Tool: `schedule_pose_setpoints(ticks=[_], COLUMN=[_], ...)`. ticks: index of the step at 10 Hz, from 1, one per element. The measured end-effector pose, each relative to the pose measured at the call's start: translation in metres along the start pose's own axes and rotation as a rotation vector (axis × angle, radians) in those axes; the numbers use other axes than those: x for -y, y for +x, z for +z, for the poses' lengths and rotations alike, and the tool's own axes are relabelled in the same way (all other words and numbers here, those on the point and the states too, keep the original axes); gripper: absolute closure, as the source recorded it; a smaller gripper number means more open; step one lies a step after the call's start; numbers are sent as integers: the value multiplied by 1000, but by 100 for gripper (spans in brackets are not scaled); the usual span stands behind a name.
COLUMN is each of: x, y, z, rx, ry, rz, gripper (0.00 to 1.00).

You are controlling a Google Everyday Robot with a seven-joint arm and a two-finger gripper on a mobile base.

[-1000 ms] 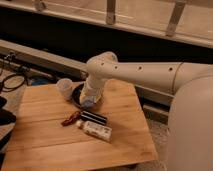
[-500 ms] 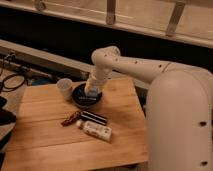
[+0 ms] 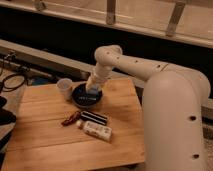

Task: Place the white sponge in the ceramic bowl

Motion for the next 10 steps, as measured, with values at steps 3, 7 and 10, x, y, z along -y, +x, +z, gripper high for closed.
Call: schedule_pose_setpoints(ticks=[3,7,10], x=[-3,-5,-5], y=[-4,-4,-4], z=[0,-1,-1], rx=[1,2,1], ry=[-6,-3,-3], rz=[-7,-14,-17], gripper=[65,59,42])
